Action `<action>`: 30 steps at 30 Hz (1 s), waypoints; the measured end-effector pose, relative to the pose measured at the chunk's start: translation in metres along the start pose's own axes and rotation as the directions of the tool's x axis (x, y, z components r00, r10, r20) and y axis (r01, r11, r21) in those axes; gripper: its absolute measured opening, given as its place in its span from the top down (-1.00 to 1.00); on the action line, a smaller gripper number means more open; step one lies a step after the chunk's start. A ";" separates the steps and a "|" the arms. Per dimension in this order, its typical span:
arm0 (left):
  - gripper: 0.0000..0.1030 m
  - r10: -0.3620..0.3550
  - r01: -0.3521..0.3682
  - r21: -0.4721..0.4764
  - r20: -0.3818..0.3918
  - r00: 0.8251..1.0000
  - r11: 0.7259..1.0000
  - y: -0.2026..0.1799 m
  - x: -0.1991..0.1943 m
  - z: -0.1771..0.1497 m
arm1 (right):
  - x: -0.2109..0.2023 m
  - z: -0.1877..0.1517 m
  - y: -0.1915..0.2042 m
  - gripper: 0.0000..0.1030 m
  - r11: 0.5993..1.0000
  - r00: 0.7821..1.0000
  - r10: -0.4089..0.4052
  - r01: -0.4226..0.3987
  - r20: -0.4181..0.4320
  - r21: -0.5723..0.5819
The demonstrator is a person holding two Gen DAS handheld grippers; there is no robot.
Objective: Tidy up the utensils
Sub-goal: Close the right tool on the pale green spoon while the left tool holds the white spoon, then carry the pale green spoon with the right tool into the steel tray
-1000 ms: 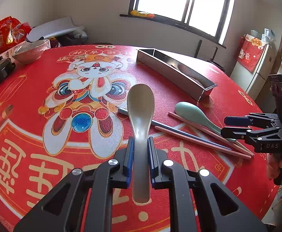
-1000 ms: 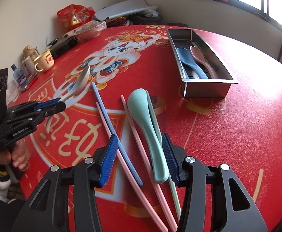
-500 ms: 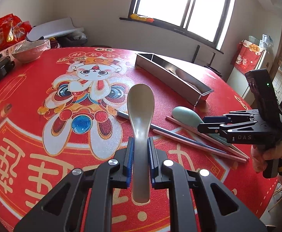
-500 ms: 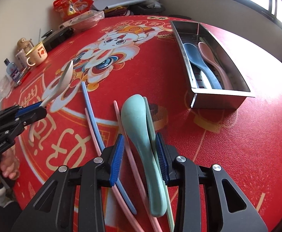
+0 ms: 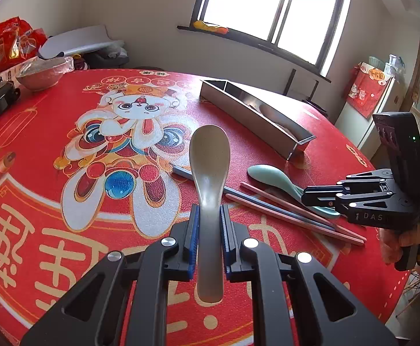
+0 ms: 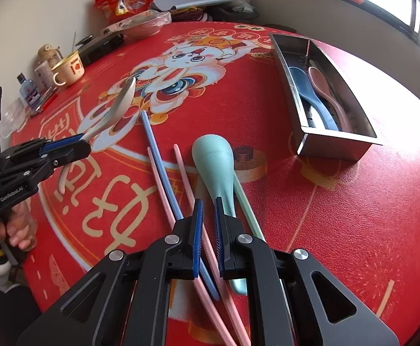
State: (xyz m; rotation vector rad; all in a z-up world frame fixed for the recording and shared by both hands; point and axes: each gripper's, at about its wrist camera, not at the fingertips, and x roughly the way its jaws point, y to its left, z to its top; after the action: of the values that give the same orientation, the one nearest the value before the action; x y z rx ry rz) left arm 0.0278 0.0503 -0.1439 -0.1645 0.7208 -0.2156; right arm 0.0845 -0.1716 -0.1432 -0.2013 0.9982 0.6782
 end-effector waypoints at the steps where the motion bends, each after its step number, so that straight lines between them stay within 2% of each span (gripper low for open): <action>1: 0.74 -0.001 0.001 -0.001 -0.003 1.000 1.000 0.000 0.000 0.000 | 0.000 0.000 -0.001 0.82 1.000 1.000 -0.008 0.008 -0.002 0.000; 6: 0.74 -0.001 0.001 0.001 0.001 1.000 1.000 0.000 0.001 0.001 | 0.007 0.004 -0.004 0.82 1.000 1.000 -0.016 0.016 -0.020 0.000; 14: 0.74 -0.003 0.003 0.003 0.001 1.000 1.000 0.000 0.001 0.000 | 0.015 0.015 -0.012 0.80 0.999 1.000 0.018 -0.017 -0.019 0.042; 17: 0.74 -0.002 0.002 0.001 0.001 1.000 1.000 0.000 0.001 0.000 | 0.016 0.019 -0.013 0.60 0.998 1.000 0.029 -0.028 -0.013 0.052; 19: 0.74 -0.002 0.002 -0.001 0.000 1.000 1.000 0.000 0.001 0.000 | 0.015 0.021 -0.011 0.36 0.999 1.000 0.015 -0.015 -0.003 0.041; 30: 0.74 -0.001 0.001 -0.002 -0.004 1.000 1.000 -0.001 0.001 0.000 | 0.031 0.030 -0.016 0.38 1.000 1.000 -0.007 0.007 -0.006 0.026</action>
State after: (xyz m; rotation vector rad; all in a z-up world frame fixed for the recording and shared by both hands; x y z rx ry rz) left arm 0.0282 0.0494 -0.1446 -0.1661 0.7248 -0.2162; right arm 0.1265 -0.1568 -0.1553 -0.1839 1.0107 0.6582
